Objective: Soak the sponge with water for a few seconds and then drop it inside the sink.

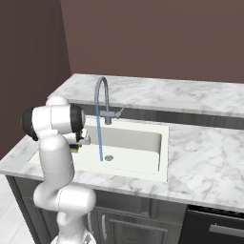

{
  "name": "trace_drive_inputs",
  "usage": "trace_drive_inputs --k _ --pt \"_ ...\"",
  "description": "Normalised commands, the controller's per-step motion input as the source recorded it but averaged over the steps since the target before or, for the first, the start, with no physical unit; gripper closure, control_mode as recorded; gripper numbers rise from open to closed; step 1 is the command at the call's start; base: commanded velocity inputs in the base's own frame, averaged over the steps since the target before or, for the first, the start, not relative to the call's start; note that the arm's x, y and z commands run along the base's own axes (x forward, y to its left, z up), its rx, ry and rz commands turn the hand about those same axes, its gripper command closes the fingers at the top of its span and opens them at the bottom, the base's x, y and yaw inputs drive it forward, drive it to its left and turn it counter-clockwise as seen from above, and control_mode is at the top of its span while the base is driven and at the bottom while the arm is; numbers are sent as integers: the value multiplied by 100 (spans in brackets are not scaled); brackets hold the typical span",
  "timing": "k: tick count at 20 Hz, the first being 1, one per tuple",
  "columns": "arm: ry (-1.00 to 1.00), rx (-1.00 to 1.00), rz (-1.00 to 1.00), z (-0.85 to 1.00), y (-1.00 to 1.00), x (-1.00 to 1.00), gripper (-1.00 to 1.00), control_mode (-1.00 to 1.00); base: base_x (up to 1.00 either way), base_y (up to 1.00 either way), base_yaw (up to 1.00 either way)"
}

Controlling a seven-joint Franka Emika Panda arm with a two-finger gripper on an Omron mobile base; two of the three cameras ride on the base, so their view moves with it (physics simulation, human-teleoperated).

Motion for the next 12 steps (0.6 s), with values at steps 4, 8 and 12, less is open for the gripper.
trace_drive_inputs --k 4,8,12 --pt "0 0 0 -20 0 7 100 -100 0 0 0" --pt "0 -1 0 -16 0 14 100 -100 0 0 0" --pt "0 -1 0 -12 0 13 100 -100 0 0 0"
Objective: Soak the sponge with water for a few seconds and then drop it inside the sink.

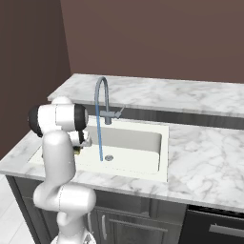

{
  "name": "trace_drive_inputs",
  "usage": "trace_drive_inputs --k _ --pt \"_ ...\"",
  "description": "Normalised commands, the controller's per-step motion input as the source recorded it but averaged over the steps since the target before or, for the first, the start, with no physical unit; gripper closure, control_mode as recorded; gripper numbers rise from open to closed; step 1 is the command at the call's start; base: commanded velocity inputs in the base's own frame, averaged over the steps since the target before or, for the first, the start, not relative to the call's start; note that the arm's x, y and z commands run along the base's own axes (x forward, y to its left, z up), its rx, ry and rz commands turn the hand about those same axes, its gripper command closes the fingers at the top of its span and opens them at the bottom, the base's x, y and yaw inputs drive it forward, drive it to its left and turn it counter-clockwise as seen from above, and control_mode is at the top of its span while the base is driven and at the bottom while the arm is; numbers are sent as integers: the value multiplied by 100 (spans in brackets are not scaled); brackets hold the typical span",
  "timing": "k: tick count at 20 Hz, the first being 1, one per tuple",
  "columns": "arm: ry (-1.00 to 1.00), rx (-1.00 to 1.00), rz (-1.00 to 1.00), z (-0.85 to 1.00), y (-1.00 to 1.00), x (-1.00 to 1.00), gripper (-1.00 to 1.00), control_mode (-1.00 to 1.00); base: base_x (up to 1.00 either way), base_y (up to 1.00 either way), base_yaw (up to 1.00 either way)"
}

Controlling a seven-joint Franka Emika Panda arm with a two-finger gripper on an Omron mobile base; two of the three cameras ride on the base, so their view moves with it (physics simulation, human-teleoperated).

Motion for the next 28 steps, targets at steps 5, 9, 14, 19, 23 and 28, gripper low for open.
trace_drive_inputs --k 5,9,14,19,23,28 --pt "0 0 0 -17 0 4 100 -100 0 0 0" --pt "0 -1 0 -17 0 3 100 -100 0 0 0" --pt "0 -1 0 -14 0 0 100 -100 0 0 0" --pt "0 -1 0 -18 0 0 100 -100 0 0 0" --pt "0 -2 0 -17 0 0 100 -100 0 0 0" --pt "0 -1 0 -8 0 0 100 -100 0 0 0"
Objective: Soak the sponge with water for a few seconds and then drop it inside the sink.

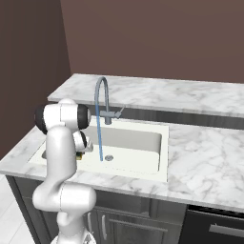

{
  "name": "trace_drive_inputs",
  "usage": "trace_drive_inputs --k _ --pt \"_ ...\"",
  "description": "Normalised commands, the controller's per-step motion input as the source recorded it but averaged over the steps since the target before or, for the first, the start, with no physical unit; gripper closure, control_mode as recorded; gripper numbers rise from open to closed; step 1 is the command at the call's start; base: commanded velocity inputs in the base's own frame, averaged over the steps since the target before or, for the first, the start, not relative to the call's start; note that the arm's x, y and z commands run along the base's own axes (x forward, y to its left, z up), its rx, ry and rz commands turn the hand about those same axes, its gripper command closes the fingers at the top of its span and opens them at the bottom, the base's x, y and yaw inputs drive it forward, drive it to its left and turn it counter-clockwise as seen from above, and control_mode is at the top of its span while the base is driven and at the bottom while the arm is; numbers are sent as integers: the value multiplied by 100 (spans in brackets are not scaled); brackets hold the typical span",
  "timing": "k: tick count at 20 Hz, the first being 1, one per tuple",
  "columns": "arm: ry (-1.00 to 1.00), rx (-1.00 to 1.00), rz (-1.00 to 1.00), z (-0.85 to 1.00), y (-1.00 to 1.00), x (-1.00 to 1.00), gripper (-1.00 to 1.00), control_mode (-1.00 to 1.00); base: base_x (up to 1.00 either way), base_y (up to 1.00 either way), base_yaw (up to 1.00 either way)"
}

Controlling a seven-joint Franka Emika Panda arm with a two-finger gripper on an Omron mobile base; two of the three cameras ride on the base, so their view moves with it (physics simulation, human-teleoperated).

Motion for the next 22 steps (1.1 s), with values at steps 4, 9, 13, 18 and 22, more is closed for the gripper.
trace_drive_inputs --k 4,9,13,18,22 --pt "0 0 0 0 0 0 100 -100 0 0 0" --pt "0 0 0 0 0 0 100 -100 0 0 0" --pt "0 0 0 0 0 0 100 -100 0 0 0" --pt "0 0 0 0 0 0 100 -100 0 0 0" --pt "0 0 0 -2 0 0 100 -100 0 0 0"
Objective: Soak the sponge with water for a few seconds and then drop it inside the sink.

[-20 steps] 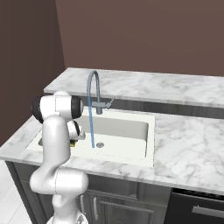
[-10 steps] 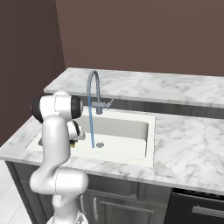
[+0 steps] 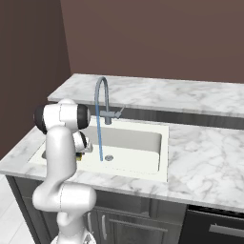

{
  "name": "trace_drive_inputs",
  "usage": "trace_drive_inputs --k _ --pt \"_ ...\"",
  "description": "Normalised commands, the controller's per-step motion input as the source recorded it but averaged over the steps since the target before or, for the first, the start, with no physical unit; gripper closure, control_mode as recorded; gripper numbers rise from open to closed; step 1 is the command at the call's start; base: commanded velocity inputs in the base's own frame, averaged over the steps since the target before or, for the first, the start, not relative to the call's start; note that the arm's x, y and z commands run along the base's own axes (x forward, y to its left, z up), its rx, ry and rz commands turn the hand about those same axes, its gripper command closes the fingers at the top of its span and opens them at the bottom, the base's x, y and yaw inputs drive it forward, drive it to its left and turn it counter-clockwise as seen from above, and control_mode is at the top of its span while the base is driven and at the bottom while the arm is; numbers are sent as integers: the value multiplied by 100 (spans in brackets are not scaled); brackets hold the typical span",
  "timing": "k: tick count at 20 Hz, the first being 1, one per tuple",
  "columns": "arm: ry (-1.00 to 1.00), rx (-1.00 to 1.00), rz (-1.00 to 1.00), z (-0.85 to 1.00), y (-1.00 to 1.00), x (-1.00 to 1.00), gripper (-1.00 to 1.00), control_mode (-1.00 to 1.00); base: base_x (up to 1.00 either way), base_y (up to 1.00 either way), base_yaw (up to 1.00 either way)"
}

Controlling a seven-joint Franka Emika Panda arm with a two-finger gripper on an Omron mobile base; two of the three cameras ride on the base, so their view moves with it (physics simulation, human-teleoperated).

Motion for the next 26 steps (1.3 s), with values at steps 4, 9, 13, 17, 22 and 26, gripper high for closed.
trace_drive_inputs --k 4,9,13,17,22,26 --pt "0 0 0 -6 0 0 100 -100 0 0 0" --pt "0 0 0 0 0 0 100 -100 0 0 0" --pt "0 0 0 0 0 0 -100 -100 0 0 0" --pt "0 0 0 0 0 0 -100 -100 0 0 0" --pt "0 -1 0 1 -4 0 -100 -100 0 0 0" --pt "-3 -3 0 30 0 -6 -100 -100 0 0 0"
